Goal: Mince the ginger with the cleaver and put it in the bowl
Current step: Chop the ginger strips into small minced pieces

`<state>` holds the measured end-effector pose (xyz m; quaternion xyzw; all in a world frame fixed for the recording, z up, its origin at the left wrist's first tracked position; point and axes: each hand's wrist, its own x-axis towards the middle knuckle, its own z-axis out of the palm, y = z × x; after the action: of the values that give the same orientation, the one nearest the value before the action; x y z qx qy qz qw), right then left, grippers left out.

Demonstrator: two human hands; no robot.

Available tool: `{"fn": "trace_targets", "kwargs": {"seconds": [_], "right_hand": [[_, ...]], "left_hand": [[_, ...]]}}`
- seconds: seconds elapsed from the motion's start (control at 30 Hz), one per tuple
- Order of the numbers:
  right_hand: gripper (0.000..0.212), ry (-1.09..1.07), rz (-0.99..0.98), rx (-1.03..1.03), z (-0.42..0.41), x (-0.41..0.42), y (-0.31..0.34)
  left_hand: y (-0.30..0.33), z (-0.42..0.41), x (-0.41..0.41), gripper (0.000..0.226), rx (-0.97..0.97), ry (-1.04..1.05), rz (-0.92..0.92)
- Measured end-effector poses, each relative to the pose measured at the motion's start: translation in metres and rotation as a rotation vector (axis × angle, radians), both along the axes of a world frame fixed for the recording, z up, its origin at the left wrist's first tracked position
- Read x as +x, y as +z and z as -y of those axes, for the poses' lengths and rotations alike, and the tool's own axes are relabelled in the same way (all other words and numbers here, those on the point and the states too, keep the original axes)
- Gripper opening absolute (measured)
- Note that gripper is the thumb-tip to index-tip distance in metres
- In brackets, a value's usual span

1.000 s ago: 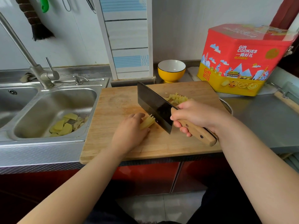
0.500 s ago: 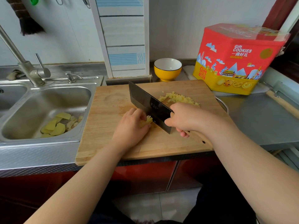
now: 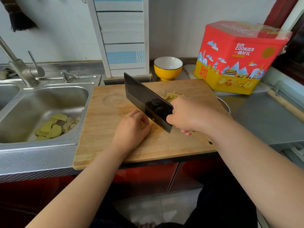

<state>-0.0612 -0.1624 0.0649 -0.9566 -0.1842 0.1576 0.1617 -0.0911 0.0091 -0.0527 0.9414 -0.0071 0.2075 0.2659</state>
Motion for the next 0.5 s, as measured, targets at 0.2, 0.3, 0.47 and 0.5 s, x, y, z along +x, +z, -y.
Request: {"fn": "trace_targets", "kwargs": {"seconds": [0.2,0.3,0.47,0.5], "right_hand": [[0.005,0.038,-0.011,-0.066,-0.006,0.000,-0.001],[0.019,0.041,-0.059,-0.091,-0.012,0.004,-0.006],[0.024,0.009,-0.079,-0.041,-0.014,0.008,-0.017],[0.018,0.000,-0.070,-0.020,-0.013,0.009,-0.018]], "left_hand": [[-0.002,-0.001,0.001,0.007,0.001,-0.015,0.004],[-0.004,-0.001,0.002,0.007,0.007,-0.014,0.020],[-0.005,0.000,0.000,0.009,-0.004,-0.015,0.072],[-0.005,0.000,0.000,0.010,-0.001,-0.024,0.085]]}}
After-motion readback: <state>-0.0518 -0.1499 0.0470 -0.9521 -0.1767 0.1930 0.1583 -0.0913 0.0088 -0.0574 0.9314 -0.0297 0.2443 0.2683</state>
